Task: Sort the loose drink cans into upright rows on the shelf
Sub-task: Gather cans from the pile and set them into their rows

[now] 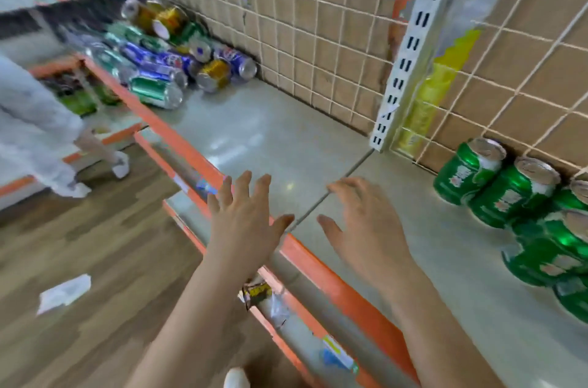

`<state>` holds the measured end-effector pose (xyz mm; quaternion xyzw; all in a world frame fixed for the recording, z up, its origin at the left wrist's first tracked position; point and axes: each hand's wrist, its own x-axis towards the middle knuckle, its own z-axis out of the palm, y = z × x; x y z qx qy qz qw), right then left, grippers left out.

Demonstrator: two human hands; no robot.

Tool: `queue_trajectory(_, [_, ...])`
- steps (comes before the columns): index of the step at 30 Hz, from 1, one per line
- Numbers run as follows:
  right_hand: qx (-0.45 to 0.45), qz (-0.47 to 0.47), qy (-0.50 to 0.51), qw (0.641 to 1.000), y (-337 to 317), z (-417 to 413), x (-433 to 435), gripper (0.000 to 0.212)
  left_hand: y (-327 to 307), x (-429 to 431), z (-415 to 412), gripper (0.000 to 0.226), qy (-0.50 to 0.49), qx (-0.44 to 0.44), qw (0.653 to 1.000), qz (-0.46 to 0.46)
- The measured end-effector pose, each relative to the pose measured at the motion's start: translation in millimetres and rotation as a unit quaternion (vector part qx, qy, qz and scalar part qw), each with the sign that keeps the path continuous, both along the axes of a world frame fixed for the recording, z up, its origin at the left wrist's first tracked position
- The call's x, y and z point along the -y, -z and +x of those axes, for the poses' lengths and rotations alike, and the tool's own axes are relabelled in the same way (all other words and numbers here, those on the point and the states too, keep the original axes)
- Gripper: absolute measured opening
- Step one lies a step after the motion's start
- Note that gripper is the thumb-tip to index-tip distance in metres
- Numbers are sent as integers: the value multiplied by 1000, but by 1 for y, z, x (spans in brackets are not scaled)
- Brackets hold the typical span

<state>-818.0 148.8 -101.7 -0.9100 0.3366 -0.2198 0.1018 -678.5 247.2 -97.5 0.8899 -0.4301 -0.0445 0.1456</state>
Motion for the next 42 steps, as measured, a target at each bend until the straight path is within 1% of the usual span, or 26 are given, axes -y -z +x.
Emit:
queue_trajectory(3, [-1,10,-43,999,-1,58,-12,43,2,-25,45,72,-29,5,1000,-6])
queue_trajectory(7, [8,7,-71,997,-1,140,-34,43,-2,-52,116,71,-44,1,999,-18])
queue_trajectory(10, [20,19,-88,996,-4,204,-51,38,-7,-72,171,86,-50,11,998,-30])
queue_trajectory(11, [20,24,-93,995,-5,220,-57,37,-9,-77,185,86,-52,8,998,-30])
queue_trajectory(13, [22,38,-107,993,-9,256,-66,37,-9,-89,219,71,-60,-10,998,-27])
queue_trajectory(15, [13,49,-116,992,-13,289,-71,36,-6,-98,250,62,-61,-10,998,-25])
queue_trajectory(21, [-16,47,-137,989,-17,370,-58,38,-1,-101,322,64,-81,-35,995,-36])
queue_trajectory(24, [-30,9,-128,991,-15,416,-35,35,5,-89,361,64,-76,-41,996,-26])
queue_trajectory(26, [-28,-12,-123,992,-13,444,-19,40,7,-78,386,64,-70,-35,997,-16])
queue_trajectory(28, [-62,-26,-118,991,-12,473,-2,48,6,-63,416,66,-75,-36,996,-9])
queue_trajectory(32, [-183,-46,-101,977,-11,518,26,63,1,-34,467,64,-71,-45,996,6])
queue_trajectory(34, [-212,-51,-105,970,-9,536,33,62,-1,-22,491,61,-71,-36,997,-1])
queue_trajectory(36, [-226,-60,-108,966,-4,548,37,56,-3,-13,509,59,-73,-39,997,-11])
queue_trajectory(41, [-277,-109,-116,948,7,571,47,55,-1,8,558,59,-42,-37,998,-15])
queue_trajectory(42, [-284,-102,-120,946,7,576,50,52,0,12,570,61,-36,-36,998,-22])
